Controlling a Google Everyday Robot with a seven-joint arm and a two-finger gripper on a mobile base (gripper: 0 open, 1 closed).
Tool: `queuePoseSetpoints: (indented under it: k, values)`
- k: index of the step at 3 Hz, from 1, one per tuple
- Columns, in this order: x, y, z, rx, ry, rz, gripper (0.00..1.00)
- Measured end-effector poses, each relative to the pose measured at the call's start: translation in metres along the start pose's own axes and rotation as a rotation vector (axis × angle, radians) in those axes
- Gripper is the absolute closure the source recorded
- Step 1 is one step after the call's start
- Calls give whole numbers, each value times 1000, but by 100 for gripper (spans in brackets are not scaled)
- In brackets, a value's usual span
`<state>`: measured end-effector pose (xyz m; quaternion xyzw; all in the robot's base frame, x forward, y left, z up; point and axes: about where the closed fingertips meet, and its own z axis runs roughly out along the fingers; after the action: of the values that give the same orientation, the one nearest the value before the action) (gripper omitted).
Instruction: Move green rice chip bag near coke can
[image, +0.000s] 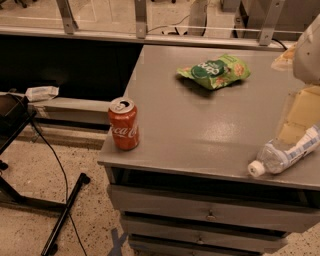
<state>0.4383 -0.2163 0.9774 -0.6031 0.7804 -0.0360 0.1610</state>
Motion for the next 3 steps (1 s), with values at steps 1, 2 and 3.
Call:
queuePoseSetpoints:
  k: [1,2,3]
  values:
    - [1,-2,0,3,2,-1,0]
    - [11,-39,2,47,28,-23,0]
    - [21,-101,12,91,77,-100,0]
